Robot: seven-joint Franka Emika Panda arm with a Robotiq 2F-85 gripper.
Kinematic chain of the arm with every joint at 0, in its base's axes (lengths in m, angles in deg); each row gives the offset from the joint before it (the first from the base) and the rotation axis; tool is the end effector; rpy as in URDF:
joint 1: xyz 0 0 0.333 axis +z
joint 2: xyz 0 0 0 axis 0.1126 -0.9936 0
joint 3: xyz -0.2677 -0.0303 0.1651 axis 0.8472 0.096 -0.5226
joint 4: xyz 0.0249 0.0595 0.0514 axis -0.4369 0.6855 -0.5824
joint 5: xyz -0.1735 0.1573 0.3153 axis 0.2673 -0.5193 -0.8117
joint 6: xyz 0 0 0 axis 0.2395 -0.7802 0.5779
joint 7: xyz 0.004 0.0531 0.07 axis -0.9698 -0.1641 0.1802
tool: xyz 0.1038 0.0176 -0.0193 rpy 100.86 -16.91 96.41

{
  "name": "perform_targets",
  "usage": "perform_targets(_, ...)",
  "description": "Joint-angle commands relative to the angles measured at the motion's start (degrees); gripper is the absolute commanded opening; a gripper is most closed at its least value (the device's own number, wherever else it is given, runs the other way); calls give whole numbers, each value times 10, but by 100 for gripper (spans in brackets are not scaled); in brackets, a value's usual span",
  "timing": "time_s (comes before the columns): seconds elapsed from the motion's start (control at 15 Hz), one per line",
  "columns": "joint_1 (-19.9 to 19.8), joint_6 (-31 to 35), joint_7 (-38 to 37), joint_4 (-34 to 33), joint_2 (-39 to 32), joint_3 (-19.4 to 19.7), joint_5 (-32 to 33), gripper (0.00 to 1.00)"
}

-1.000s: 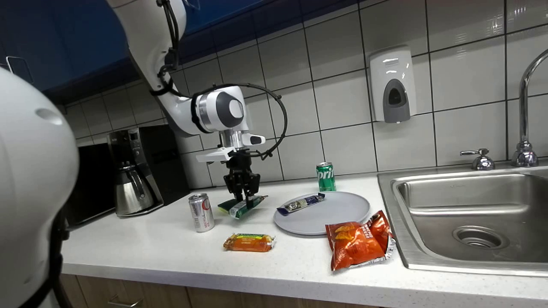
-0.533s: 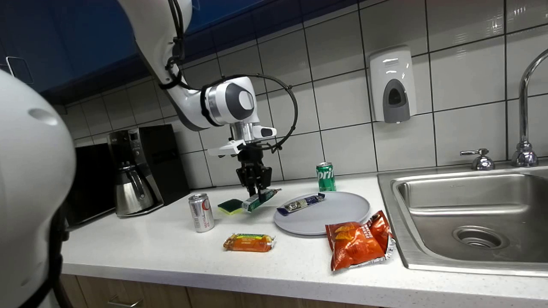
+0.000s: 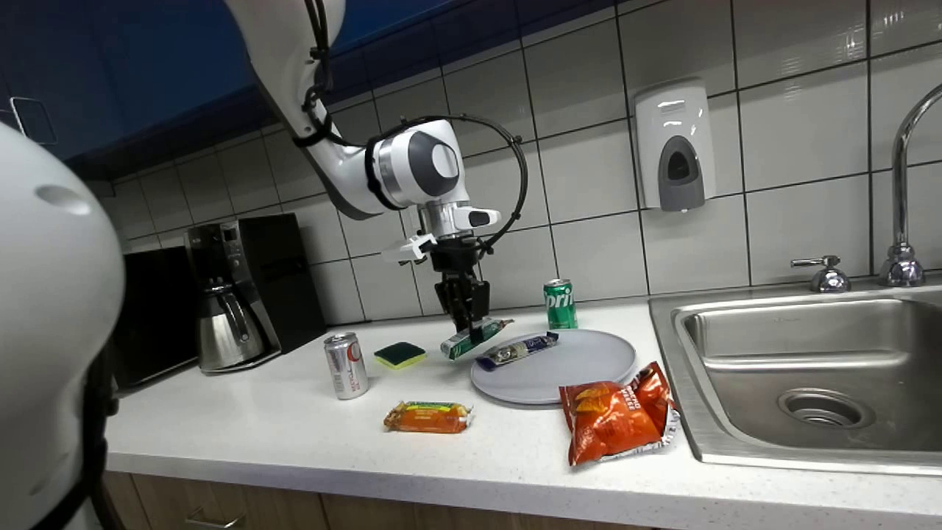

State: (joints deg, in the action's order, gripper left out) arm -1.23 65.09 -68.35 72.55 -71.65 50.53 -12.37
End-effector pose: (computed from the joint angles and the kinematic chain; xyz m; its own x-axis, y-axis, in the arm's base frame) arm 0.5505 -0.0210 0.2780 0.8342 -0.5512 -0.0170 -0.5500 -0.8338 0.0479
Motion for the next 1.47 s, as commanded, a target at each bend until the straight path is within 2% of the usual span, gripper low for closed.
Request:
perform_targets(0.0, -10, 1, -49, 10, 15, 7, 27, 16)
perform_targets(0.67, -23, 4, -145, 7, -7, 30, 60, 16)
perform_targets(1.13, -29, 11, -154, 3, -34, 35, 57, 16)
perform_targets(1.2, -29, 11, -153, 3, -36, 35, 55, 26)
perform_targets(1.27, -29, 10, -152, 2, -37, 35, 54, 66)
perform_targets(1.33, -29, 9, -151, 2, -36, 35, 55, 67)
perform_targets(1.4, -28, 8, -147, 2, -33, 34, 55, 73)
